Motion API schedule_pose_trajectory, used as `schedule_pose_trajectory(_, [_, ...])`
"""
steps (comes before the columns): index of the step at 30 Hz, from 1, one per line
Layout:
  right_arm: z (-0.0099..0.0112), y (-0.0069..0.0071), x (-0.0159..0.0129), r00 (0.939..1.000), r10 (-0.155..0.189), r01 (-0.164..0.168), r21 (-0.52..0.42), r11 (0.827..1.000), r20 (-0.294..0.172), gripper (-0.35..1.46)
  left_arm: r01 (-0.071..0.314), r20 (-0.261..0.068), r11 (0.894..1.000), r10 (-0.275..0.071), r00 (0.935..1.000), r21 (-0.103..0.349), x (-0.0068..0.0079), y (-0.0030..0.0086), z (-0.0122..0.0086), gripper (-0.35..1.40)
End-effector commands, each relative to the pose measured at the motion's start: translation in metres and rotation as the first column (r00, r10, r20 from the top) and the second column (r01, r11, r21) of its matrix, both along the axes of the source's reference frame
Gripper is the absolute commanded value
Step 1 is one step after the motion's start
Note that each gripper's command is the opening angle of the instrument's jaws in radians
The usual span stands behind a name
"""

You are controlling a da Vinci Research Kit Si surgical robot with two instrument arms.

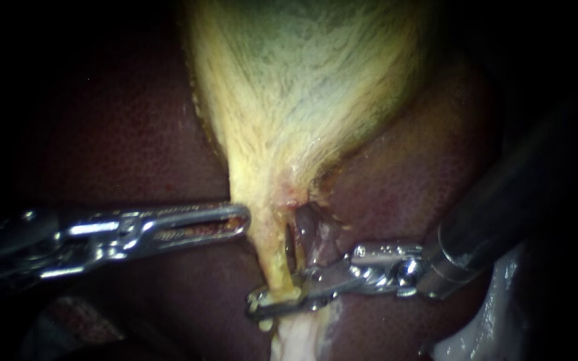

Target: Going back second clip left tube

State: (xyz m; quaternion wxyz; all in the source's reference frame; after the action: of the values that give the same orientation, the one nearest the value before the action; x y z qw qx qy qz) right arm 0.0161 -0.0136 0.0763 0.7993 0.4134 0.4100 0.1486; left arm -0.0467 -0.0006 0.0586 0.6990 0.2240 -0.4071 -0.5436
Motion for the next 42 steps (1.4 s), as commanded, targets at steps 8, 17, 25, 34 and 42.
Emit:
schedule_pose_trajectory(8, [0.0000,0.0000,0.0001,0.9997,0.011,-0.011,0.004,1.000,-0.021,-0.35,0.000,0.000,1.000,0.000,1.0000,0.000,0.0000,0.0000,0.0000,-0.35])
schedule_pose_trajectory(17, [-0.0006,-0.0004,0.0012,0.9895,0.044,-0.045,-0.009,0.999,-0.138,0.49,0.000,0.000,1.000,0.000,1.0000,0.000,0.0001,0.0000,0.0000,-0.35])
schedule_pose_trajectory(25, [-0.0010,-0.0003,0.0011,0.9770,0.004,-0.038,-0.156,0.987,-0.213,0.60,-0.001,0.001,1.000,0.001,1.0000,0.000,0.0002,-0.0001,-0.0001,-0.35])
schedule_pose_trajectory(34, [-0.0011,-0.0001,0.0011,0.9667,-0.040,-0.024,-0.245,0.969,-0.253,0.60,-0.001,0.001,1.000,0.001,1.0000,0.000,0.0002,-0.0001,-0.0001,-0.35])
schedule_pose_trajectory(42, [-0.0019,-0.0030,0.0019,0.9533,-0.100,0.012,-0.298,0.955,-0.285,0.60,-0.001,0.001,1.000,0.001,1.0000,0.000,0.0002,-0.0001,0.0000,-0.35])
